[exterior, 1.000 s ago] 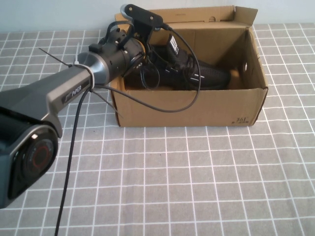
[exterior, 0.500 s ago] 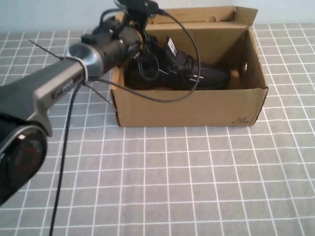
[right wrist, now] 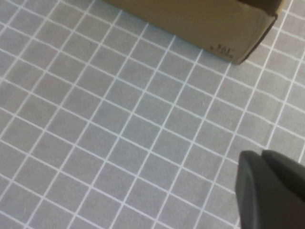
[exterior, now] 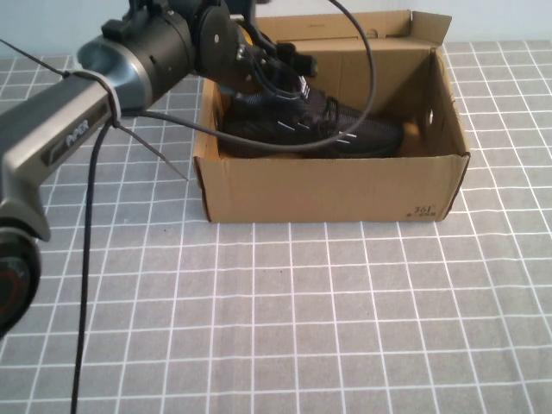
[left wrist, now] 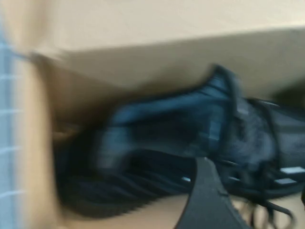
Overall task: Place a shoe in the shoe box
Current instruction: Adjust the shoe
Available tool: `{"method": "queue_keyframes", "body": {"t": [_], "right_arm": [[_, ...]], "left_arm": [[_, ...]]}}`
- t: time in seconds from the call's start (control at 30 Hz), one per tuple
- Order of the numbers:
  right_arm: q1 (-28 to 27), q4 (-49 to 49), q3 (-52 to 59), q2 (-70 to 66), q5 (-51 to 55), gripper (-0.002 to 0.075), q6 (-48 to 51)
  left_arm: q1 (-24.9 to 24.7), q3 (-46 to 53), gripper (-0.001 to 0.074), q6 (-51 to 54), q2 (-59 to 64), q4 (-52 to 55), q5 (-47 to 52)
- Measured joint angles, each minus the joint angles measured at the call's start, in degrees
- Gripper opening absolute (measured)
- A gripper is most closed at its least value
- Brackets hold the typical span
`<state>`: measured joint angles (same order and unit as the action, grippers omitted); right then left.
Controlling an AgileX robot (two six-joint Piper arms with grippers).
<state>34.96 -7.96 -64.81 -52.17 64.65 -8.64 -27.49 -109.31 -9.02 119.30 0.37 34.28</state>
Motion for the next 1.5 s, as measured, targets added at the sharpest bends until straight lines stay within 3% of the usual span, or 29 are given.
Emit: {"method": "queue_keyframes", "body": {"t": [0.4,1.03,1.17,1.37,1.5], "right_arm": [[0.0,-0.43,4.05,0.0,-1.49,-0.0016,0.0],[0.0,-0.43,4.05,0.0,-1.58,-0.0016,0.0],[0.0,-0.43,4.05,0.0,-1.58,-0.0016,0.0],[0.0,-0.43,4.54,0.0,-1.73,-0.0016,0.0],[0.0,-0.43,4.67,0.0,-1.86,-0.0016,0.0]], "left_arm": [[0.0,0.0,0.0363,12.86,3.18,-13.9,-5.85],[0.0,0.0,0.0355,14.38,9.42,-14.57,-16.05],[0.0,0.0,0.0286,14.38,10.41,-14.59,-16.41],[0.0,0.0,0.007,14.38,11.43,-16.78,-17.76],[0.0,0.0,0.0021,14.38,11.43,-20.87,-19.82]]}}
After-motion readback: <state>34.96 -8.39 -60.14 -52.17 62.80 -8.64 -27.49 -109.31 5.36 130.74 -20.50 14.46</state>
